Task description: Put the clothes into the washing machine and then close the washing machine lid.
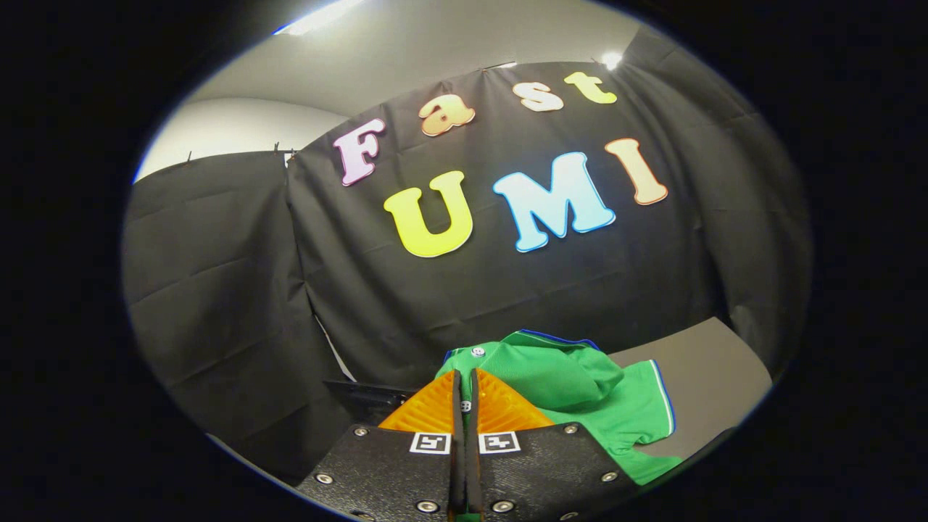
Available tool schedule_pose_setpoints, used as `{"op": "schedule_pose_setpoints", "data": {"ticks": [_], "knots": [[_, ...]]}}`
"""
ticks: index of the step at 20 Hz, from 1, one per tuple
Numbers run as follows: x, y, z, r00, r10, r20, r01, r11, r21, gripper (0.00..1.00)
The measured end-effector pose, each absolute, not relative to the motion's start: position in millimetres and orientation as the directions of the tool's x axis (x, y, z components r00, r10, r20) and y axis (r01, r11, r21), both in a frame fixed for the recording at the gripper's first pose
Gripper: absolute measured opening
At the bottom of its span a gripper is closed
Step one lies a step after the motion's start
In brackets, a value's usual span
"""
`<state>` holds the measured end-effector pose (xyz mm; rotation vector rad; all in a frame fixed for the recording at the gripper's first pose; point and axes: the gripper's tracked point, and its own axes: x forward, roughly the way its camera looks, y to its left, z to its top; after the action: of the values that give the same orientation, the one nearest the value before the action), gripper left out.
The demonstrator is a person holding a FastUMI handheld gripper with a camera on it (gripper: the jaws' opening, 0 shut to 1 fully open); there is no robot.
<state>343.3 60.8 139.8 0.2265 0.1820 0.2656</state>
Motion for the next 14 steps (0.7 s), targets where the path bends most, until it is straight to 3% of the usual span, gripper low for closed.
{"op": "schedule_pose_setpoints", "data": {"ticks": [14], "knots": [[330.9,220.0,130.3,0.888,0.441,-0.129,-0.398,0.879,0.262,0.0]]}}
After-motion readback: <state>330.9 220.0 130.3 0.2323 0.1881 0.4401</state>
